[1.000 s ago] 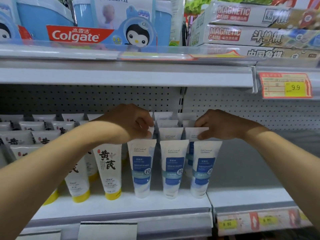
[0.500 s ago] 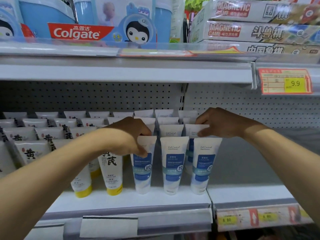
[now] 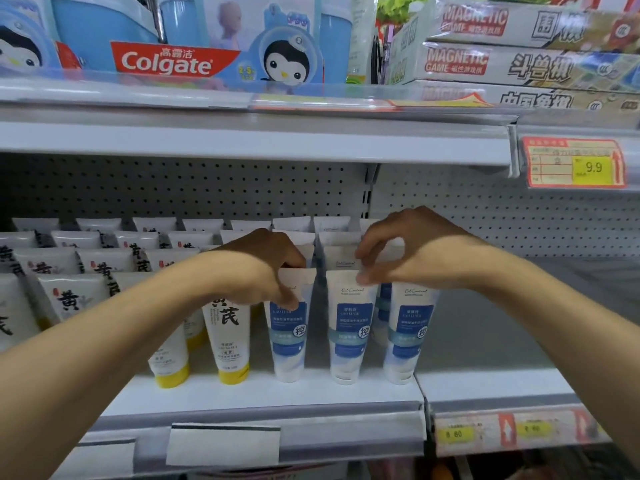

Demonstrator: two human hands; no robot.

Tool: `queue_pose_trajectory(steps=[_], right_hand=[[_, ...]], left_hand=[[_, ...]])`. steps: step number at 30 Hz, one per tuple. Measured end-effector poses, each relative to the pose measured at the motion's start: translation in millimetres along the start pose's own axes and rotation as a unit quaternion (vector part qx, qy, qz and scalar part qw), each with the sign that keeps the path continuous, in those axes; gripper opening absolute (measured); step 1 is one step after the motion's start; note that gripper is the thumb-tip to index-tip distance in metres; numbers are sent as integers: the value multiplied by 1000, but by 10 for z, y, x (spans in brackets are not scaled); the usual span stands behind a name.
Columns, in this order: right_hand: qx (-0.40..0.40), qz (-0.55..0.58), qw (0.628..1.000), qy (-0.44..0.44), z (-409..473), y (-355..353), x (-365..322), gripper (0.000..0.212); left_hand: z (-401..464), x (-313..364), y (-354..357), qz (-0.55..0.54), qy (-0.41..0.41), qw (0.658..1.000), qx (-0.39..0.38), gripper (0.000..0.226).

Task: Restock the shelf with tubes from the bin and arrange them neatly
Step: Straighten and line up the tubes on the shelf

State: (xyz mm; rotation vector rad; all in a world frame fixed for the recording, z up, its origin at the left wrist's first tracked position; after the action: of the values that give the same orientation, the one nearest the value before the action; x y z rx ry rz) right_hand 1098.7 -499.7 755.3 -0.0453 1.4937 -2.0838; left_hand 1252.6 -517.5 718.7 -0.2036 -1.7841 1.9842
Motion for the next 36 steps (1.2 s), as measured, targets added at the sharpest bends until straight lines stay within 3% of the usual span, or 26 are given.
queue_pose_trajectory(steps=[4,7,18,23,28,36], right_hand=[[-46,-129,990,-16,-17,239,-113,24],[-52,-119,991,0,-36,293,-107,17],[-35,-93,995,20,-53,299,-57,24],[57,-19,997,49,-47,26,-33,25],[89,-54,991,79,38,-6,32,27],[58,-84,991,91,300,115,99,32]], left_hand=[[-13,18,-16,1,11,1000,4,14],[-19,26,-16,-8,11,1000,6,15],[-43,-6,-54,-20,-2,1000,23,25],[-58,-77,-333,-74,3,994,86,24],[82,-276,-576,-90,30,981,168,19],[587,-419,-468,-51,50,994,88,34]])
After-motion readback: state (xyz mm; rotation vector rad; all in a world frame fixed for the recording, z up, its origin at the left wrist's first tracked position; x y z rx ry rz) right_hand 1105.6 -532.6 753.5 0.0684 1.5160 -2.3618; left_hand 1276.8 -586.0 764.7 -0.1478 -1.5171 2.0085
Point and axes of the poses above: each hand's wrist, its own z-axis towards the middle knuckle, its own y-axis out of the palm, x = y × z, the point moved 7 cm from there along z, towards the middle knuckle, and after that the axes turned 11 degrees about x, right-handed, at the moved point
